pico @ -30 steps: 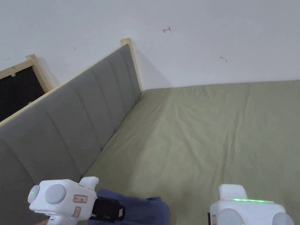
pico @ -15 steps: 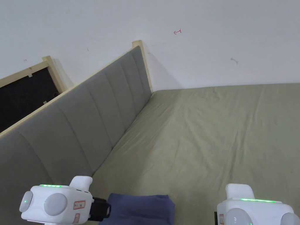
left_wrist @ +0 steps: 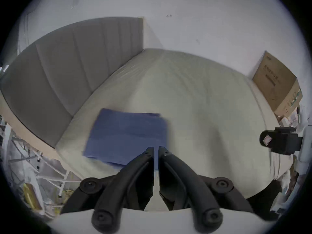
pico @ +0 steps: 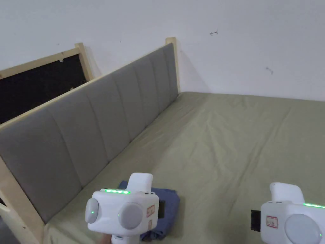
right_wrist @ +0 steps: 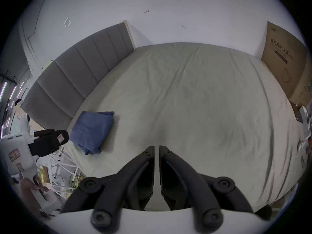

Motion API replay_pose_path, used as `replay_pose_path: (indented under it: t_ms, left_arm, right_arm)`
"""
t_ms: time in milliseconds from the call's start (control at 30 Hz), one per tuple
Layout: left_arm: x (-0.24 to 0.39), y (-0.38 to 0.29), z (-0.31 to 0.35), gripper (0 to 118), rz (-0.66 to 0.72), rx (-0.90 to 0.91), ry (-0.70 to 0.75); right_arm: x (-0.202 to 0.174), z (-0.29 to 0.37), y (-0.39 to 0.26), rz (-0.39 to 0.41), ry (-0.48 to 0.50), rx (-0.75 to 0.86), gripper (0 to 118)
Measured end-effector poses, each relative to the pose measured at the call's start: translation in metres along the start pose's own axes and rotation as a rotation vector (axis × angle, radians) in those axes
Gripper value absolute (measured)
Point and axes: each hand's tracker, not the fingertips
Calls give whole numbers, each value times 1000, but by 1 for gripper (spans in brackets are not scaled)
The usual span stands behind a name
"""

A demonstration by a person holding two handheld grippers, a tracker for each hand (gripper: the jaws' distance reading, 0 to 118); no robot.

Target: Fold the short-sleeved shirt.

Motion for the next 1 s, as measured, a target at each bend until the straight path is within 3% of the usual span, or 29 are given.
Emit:
replay_pose_path:
  t_ms: [133,367,533,700,833,1000]
  left_arm:
    - [86,-3,0,5,-9,19,-123]
    - [224,11,12,5,-140,79,-282]
    - [291,24,44,5,-212,195,-360]
    - [321,29,89,5,-239,390,-376]
    - [327,24,126,5,-281,618,-264]
    - [317,23,151,5,-218,725,-259]
  right_arm:
    - [61,41,-8,-18,-56,53,5]
    - [177,122,-24,-124,-237,185,5]
    - [226,173,-33,-201,-287,272,5]
    - [238,214,-28,-225,-303,452,5]
    - [228,243,-22,-160,-317,619,5]
    - [211,265,-19,-92,-324,794,5]
